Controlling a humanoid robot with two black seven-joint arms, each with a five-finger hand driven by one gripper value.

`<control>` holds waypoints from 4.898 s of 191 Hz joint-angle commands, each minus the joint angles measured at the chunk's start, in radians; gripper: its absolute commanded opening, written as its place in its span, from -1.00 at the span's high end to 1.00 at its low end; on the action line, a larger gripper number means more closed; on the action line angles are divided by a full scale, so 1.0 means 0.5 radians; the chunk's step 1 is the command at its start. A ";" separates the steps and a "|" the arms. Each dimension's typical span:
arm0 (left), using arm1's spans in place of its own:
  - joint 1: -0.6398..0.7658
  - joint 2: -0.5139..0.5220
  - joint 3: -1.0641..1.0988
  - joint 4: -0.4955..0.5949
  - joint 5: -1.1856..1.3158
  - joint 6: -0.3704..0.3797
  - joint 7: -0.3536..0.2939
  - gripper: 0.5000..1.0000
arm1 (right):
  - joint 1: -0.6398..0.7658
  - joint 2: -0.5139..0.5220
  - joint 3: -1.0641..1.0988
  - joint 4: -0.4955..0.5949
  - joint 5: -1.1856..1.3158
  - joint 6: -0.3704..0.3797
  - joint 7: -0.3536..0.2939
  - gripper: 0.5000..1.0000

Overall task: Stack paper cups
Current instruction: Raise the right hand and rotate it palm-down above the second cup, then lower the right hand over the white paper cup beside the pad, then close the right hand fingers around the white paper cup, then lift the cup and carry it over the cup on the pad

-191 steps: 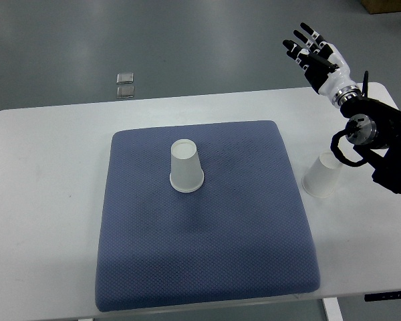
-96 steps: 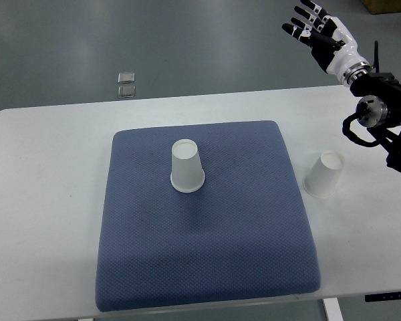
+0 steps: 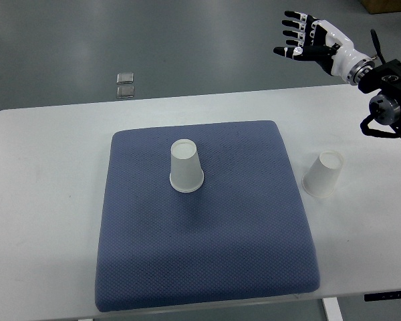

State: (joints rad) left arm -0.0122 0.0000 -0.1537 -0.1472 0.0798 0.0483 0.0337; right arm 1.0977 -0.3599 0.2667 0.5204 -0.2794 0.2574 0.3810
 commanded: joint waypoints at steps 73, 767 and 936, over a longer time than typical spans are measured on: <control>0.000 0.000 0.001 0.000 0.000 0.002 0.000 -1.00 | 0.149 -0.219 -0.193 0.024 -1.144 0.482 -0.020 -0.65; 0.000 0.000 -0.002 0.000 0.000 0.002 0.000 -1.00 | 0.081 -0.529 -0.981 0.745 -2.248 -0.073 -0.001 -0.01; 0.000 0.000 -0.002 0.000 0.000 0.002 0.000 -1.00 | 0.455 -0.538 -0.981 0.769 -2.251 0.016 0.005 0.39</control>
State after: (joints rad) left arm -0.0121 0.0000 -0.1546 -0.1473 0.0798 0.0478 0.0337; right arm 1.2675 -0.6288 -0.2255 0.8956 -1.4059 0.2450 0.3833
